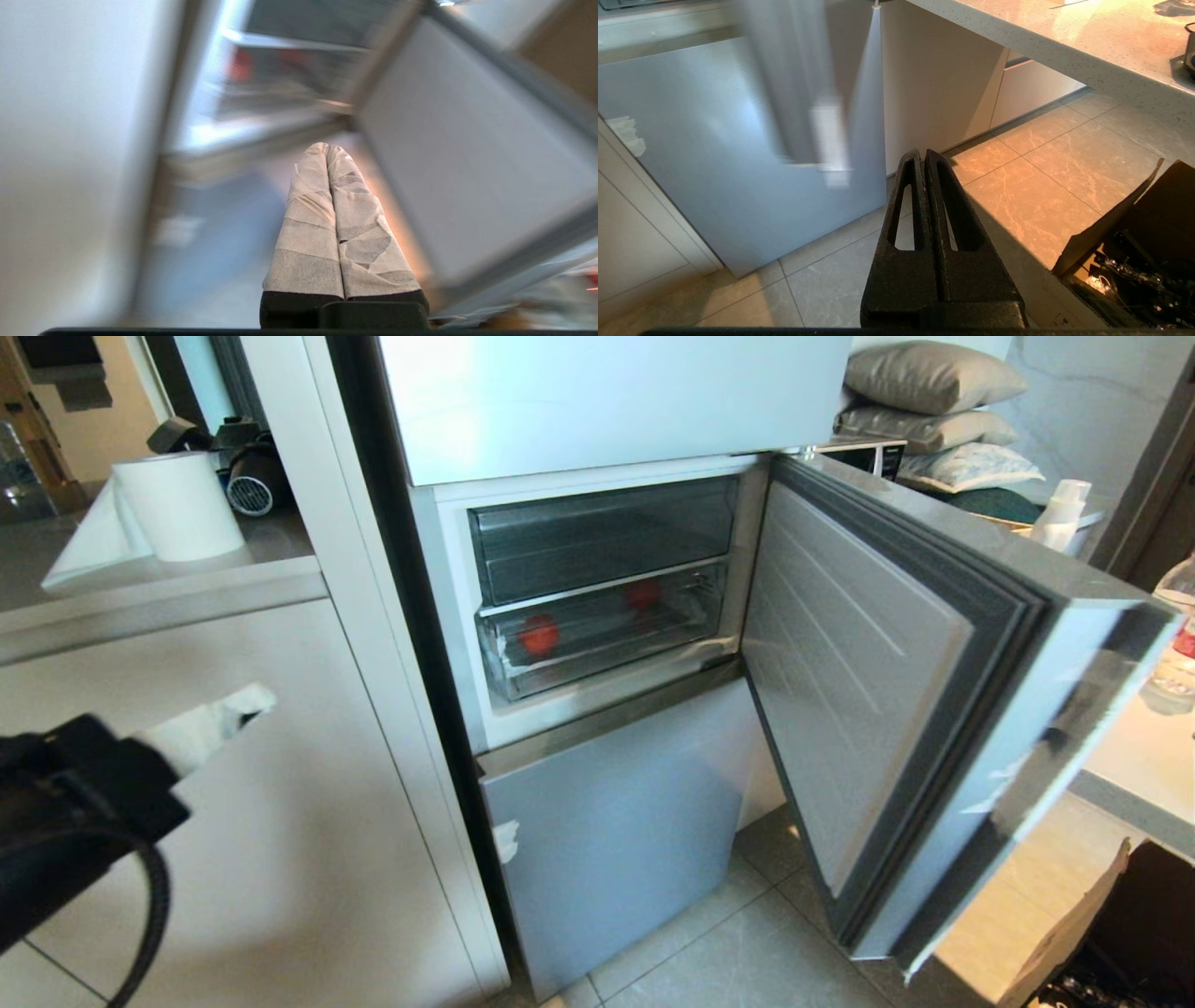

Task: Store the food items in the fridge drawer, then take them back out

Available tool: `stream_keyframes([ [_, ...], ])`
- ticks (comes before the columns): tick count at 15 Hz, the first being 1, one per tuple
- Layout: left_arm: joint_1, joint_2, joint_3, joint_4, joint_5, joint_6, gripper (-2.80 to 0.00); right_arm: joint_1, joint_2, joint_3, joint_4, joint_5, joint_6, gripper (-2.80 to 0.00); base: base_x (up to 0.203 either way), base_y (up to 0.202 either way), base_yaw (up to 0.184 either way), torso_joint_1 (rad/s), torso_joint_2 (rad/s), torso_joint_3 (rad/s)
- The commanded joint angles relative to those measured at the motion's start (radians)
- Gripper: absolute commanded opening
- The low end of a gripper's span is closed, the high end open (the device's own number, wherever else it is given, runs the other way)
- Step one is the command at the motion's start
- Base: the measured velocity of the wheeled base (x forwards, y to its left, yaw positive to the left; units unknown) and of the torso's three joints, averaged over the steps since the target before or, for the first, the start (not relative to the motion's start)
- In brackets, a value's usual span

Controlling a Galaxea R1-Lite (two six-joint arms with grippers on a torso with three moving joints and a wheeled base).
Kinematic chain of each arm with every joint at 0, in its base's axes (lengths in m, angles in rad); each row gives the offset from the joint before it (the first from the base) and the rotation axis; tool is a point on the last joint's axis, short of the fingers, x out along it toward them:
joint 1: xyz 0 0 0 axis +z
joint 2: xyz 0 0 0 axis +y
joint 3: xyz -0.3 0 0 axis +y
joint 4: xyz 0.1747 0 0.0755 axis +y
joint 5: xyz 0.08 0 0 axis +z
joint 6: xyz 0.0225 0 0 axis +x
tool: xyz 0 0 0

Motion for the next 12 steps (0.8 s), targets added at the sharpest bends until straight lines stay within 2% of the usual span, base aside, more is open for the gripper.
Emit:
stream_keyframes([
  [1, 0.017, -0.274, 0.006, 0.161, 0.067, 0.12, -2.8, 0.0, 0.0, 0.0, 0.0, 0.0, 0.0, -2.8, 0.0, 0.0, 0.0, 0.0, 0.0, 0.0],
  [2, 0.069, -0.357, 0.014, 0.25, 0.105, 0.157, -2.8, 0.0, 0.0, 0.0, 0.0, 0.0, 0.0, -2.8, 0.0, 0.0, 0.0, 0.0, 0.0, 0.0],
  [3, 0.166, -0.42, 0.039, 0.319, 0.131, 0.186, -2.8, 0.0, 0.0, 0.0, 0.0, 0.001, 0.0, -2.8, 0.0, 0.0, 0.0, 0.0, 0.0, 0.0],
  [4, 0.302, -0.499, 0.085, 0.38, 0.145, 0.219, -2.8, 0.0, 0.0, 0.0, 0.0, 0.0, 0.0, -2.8, 0.0, 0.0, 0.0, 0.0, 0.0, 0.0],
  [5, 0.405, -0.581, 0.148, 0.428, 0.146, 0.256, -2.8, 0.0, 0.0, 0.0, 0.0, 0.0, 0.0, -2.8, 0.0, 0.0, 0.0, 0.0, 0.0, 0.0],
  [6, 0.481, -0.646, 0.249, 0.467, 0.114, 0.301, -2.8, 0.0, 0.0, 0.0, 0.0, 0.0, 0.0, -2.8, 0.0, 0.0, 0.0, 0.0, 0.0, 0.0],
  [7, 0.512, -0.688, 0.357, 0.493, 0.049, 0.349, -2.8, 0.0, 0.0, 0.0, 0.0, 0.0, 0.0, -2.8, 0.0, 0.0, 0.0, 0.0, 0.0, 0.0],
  [9, 0.513, -0.805, 0.465, 0.531, -0.192, 0.408, -2.8, 0.0, 0.0, 0.0, 0.0, 0.001, -0.001, -2.8, 0.0, 0.0, 0.0, 0.0, 0.0, 0.0],
  [12, 0.499, -0.965, 0.504, 0.55, -0.309, 0.527, -2.8, -0.001, 0.0, 0.0, 0.0, 0.0, 0.002, -2.8, 0.0, 0.0, 0.0, 0.0, 0.0, 0.0],
])
